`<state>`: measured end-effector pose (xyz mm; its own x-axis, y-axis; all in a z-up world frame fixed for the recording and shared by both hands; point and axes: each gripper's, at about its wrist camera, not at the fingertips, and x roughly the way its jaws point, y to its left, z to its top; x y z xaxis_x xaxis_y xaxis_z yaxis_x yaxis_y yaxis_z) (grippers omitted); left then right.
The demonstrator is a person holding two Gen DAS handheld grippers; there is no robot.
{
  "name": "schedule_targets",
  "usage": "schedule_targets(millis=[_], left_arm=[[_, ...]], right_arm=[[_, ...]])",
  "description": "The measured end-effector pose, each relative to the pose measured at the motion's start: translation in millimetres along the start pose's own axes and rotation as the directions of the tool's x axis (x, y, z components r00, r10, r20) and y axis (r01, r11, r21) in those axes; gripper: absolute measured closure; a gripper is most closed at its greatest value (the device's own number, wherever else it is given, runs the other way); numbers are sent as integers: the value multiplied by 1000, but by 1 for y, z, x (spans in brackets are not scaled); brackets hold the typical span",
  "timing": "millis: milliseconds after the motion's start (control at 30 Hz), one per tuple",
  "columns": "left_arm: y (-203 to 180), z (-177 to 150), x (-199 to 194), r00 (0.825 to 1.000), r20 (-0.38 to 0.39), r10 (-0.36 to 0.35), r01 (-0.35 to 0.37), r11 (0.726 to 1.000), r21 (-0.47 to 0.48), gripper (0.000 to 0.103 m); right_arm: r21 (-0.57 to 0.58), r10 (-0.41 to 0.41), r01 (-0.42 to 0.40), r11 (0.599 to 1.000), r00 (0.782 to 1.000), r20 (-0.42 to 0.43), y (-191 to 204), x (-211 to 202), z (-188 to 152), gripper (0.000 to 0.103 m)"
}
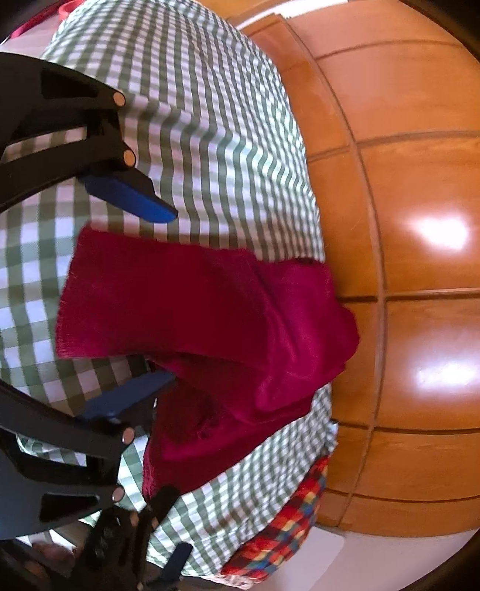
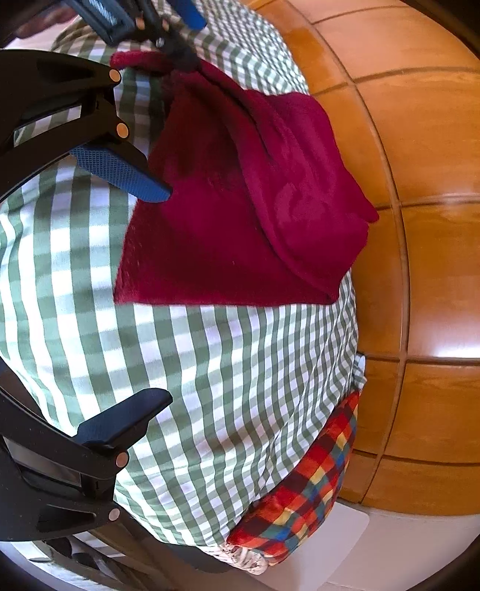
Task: Fold small clothes
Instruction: 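Grasp the maroon sweater with the left tool while the right tool grasps another edge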
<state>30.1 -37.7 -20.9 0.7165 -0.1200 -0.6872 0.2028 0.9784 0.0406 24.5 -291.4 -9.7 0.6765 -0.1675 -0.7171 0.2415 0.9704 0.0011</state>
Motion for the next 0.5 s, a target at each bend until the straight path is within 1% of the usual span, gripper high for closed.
schedule_targets(millis=[67, 100, 167, 200, 233, 267, 300, 333, 367, 400, 433, 467, 500], left_arm=[[-3, 0, 9, 1000, -19, -14, 14, 1000, 15, 25], [-4, 0, 13, 1000, -21, -19, 20, 999, 25, 32], [-5, -2, 21, 998, -44, -44, 46, 998, 45, 58], [-3, -2, 24, 994, -65, -85, 87, 995, 38, 79], [0, -1, 24, 991, -74, -110, 112, 993, 24, 80], [7, 2, 21, 988, -65, -142, 142, 990, -7, 81], [18, 8, 15, 978, -49, -203, 200, 978, -54, 83], [28, 14, 7, 962, -26, -270, 267, 959, -95, 83], [36, 19, 0, 950, -1, -312, 309, 943, -121, 84], [49, 26, -9, 939, 42, -342, 344, 927, -149, 93], [62, 35, -17, 936, 79, -342, 351, 921, -172, 103], [74, 41, -20, 938, 101, -331, 345, 919, -193, 103], [87, 48, -21, 941, 119, -315, 335, 917, -218, 103]], right_arm=[[14, -1, 1, 1000, 1000, -4, -7, 1, 3, 3], [22, 5, -5, 1000, 1000, -9, -10, 3, 5, 3], [37, 26, -25, 999, 1000, -18, -15, 5, 11, 3], [36, 41, -40, 999, 999, -16, -16, 6, 13, 3], [27, 62, -61, 998, 998, -11, -16, 6, 17, 3], [21, 77, -77, 997, 997, -8, -15, 6, 20, 3], [17, 98, -98, 995, 995, -5, -15, 7, 24, 3], [17, 128, -128, 992, 992, -7, -15, 9, 29, 4], [22, 155, -155, 988, 988, -15, -16, 12, 34, 5], [29, 179, -179, 983, 983, -23, -16, 15, 39, 8], [34, 199, -198, 980, 979, -30, -16, 20, 45, 9], [33, 208, -206, 978, 978, -32, -15, 23, 51, 11], [33, 215, -214, 976, 976, -39, -14, 28, 56, 18]])
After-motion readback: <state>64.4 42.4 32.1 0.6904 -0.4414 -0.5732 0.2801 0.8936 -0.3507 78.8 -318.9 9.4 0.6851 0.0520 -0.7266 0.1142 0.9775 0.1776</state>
